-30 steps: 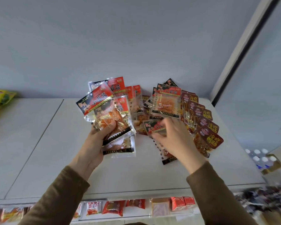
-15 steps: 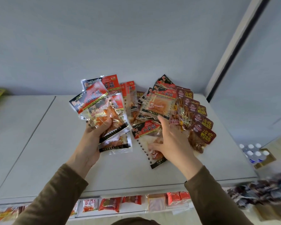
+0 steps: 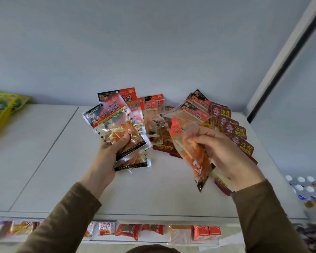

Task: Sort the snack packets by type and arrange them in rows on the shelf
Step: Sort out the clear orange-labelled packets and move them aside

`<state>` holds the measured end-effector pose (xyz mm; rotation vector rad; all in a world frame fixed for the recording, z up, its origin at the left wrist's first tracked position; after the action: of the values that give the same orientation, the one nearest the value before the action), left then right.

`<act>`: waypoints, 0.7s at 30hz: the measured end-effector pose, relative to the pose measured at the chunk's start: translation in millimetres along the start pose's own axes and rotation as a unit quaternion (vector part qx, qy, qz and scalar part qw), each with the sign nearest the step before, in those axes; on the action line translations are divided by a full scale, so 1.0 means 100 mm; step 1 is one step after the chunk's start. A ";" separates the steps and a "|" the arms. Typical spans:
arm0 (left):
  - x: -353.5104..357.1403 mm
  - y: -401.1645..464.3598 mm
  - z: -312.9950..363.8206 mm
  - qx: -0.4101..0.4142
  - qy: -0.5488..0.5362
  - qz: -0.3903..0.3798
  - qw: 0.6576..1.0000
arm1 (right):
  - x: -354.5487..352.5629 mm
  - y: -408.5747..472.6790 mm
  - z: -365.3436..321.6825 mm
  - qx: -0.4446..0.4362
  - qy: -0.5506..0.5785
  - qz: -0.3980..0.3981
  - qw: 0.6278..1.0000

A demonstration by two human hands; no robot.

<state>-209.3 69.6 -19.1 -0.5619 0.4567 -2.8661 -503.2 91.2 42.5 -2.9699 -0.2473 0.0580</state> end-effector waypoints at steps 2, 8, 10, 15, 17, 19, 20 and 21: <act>0.07 -0.02 0.01 -0.004 -0.004 -0.005 1.000 | 0.11 0.04 -0.06 -0.022 0.082 -0.039 0.996; 0.21 -0.06 0.00 -0.010 0.018 0.008 1.000 | 0.54 0.38 -0.23 -0.107 0.142 0.048 0.983; 0.23 -0.08 -0.05 -0.023 0.032 0.022 0.999 | 0.68 0.48 -0.25 -0.137 0.077 0.053 0.986; 0.32 -0.22 0.02 -0.018 0.029 0.003 0.999 | 0.89 0.65 -0.10 -0.204 -0.146 0.094 0.964; 0.36 -0.30 0.08 -0.001 0.043 -0.016 0.999 | 0.94 0.67 -0.05 -0.222 -0.166 0.104 0.955; 0.38 -0.38 0.08 0.006 0.065 -0.032 0.997 | 1.01 0.67 -0.02 -0.237 -0.199 0.123 0.943; 0.36 -0.41 0.07 0.007 0.066 -0.031 0.997 | 1.06 0.67 0.00 -0.243 -0.217 0.136 0.936; 0.32 -0.43 0.06 0.009 0.059 -0.022 0.998 | 1.12 0.67 0.01 -0.242 -0.218 0.142 0.935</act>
<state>-241.2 100.3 11.6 -0.4066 0.4400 -2.9540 -382.2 44.9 27.3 -3.4181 0.1471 0.8083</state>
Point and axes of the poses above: each hand's wrist, its own y-axis towards the middle knuckle, its own x-axis out of the palm, z = x × y, the point moved 2 cm from there along y, towards the middle knuckle, and after that the axes turned 6 degrees about z, right-handed, at the moved point
